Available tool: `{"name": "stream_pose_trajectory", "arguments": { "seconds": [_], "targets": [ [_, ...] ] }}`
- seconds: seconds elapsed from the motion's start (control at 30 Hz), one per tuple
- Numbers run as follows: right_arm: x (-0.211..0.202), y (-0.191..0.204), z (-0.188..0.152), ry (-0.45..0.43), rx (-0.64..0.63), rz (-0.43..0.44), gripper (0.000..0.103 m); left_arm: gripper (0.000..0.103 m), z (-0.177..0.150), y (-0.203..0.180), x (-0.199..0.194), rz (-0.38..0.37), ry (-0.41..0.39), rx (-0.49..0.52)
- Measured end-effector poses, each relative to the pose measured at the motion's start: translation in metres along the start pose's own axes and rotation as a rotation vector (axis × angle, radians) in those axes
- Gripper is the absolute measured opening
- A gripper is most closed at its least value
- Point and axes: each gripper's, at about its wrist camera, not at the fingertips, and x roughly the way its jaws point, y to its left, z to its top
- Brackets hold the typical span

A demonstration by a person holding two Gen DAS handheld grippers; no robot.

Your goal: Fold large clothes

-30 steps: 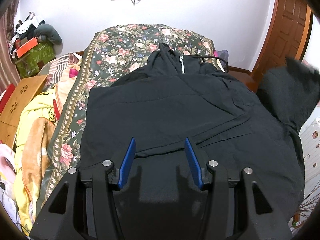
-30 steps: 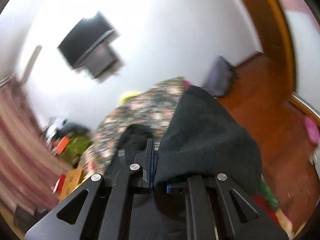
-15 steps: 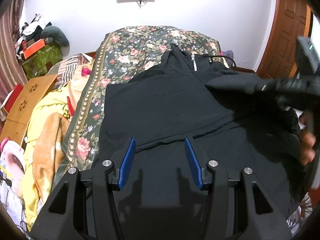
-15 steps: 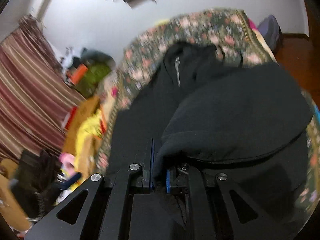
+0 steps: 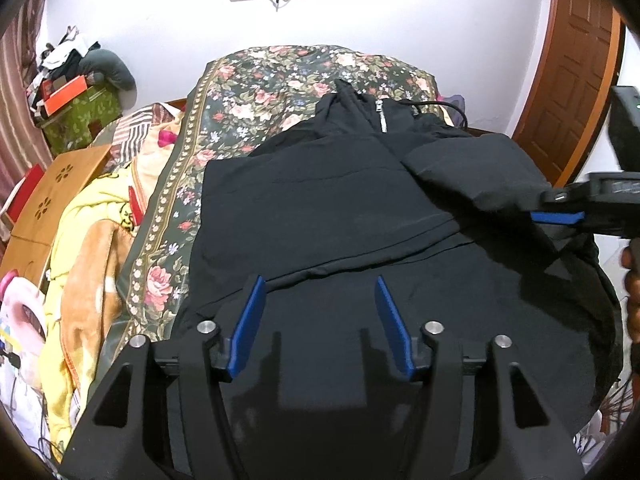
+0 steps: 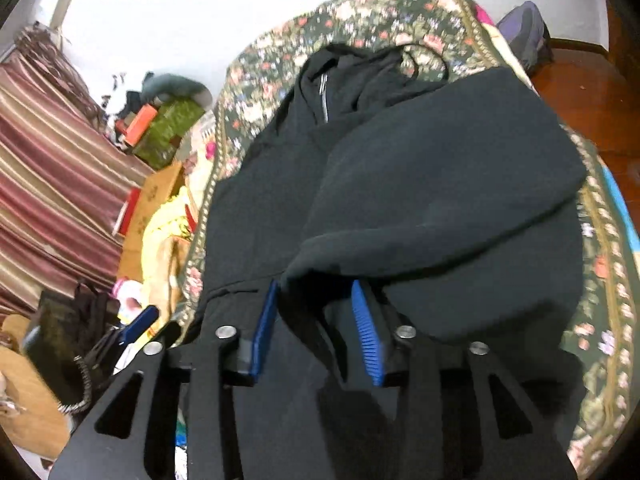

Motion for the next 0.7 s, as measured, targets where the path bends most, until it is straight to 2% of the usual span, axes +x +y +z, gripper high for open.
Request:
{"name": "stream_pose_trajectory", "arguments": {
  "seconds": [0.07, 0.1, 0.27, 0.37, 0.43, 0.57, 0.7],
  "targets": [
    [-0.019, -0.006, -0.003, -0.047, 0.002, -0.012, 0.049, 0.057, 0.002, -0.005, -0.001, 0.002, 0.001, 0.014],
    [-0.025, -0.009, -0.003, -0.066, 0.005, -0.012, 0.050, 0.057, 0.003, -0.008, -0.001, 0.004, 0.001, 0.022],
    [-0.058, -0.046, -0.003, -0.143, 0.111, 0.016, 0.051, 0.057, 0.008, -0.019, 0.001, 0.006, -0.001, 0.043],
    [-0.068, -0.074, 0.001, -0.194, 0.200, -0.022, 0.051, 0.057, 0.009, -0.024, 0.006, 0.004, 0.005, 0.046],
    [-0.068, -0.093, 0.004, -0.200, 0.258, -0.061, 0.051, 0.057, 0.010, -0.029, 0.008, -0.004, 0.012, 0.046],
    [-0.054, -0.125, 0.013, -0.185, 0.357, -0.066, 0.051, 0.057, 0.012, -0.037, 0.012, -0.016, 0.015, 0.058],
    [-0.035, -0.139, 0.024, -0.154, 0.425, 0.006, 0.051, 0.057, 0.013, -0.042, 0.016, -0.020, 0.020, 0.070]
  ]
}}
